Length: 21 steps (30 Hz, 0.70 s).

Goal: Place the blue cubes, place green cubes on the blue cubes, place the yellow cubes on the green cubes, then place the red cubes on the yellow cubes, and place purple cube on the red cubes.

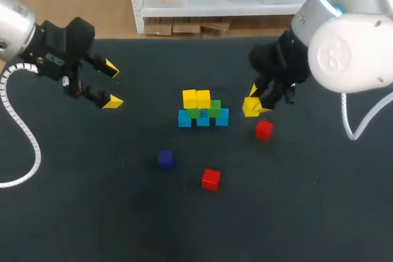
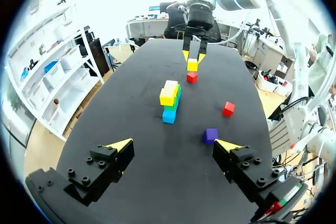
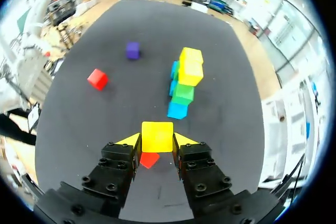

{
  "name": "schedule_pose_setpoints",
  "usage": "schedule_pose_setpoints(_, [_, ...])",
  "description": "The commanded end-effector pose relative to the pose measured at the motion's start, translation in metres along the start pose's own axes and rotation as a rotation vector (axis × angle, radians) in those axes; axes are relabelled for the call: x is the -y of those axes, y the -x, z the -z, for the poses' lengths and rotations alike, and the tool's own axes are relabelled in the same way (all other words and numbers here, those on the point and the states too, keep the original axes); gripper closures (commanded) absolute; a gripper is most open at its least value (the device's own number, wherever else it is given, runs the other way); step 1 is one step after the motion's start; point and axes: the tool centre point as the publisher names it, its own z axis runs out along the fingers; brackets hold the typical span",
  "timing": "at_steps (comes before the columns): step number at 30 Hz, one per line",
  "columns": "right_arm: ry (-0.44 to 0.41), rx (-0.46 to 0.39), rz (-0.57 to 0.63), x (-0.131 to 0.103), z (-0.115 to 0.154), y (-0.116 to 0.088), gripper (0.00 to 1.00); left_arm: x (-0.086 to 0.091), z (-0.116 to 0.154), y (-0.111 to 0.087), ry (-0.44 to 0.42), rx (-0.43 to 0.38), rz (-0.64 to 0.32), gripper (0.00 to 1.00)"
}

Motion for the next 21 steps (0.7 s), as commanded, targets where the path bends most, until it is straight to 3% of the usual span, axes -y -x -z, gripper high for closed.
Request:
schedule_pose_setpoints(1, [-0.075,-0.001,-0.023,-0.005,0.003,0.005,1.0,0.001,0.001,-0.002,0.003,0.008,-0.003,0.0])
schedule_pose_setpoints(21, [-0.078,-0.003,-0.051,0.028,-0.015,0.038,1.0,0.001,0.001,-0.002,0.003,0.008,-0.003,0.0])
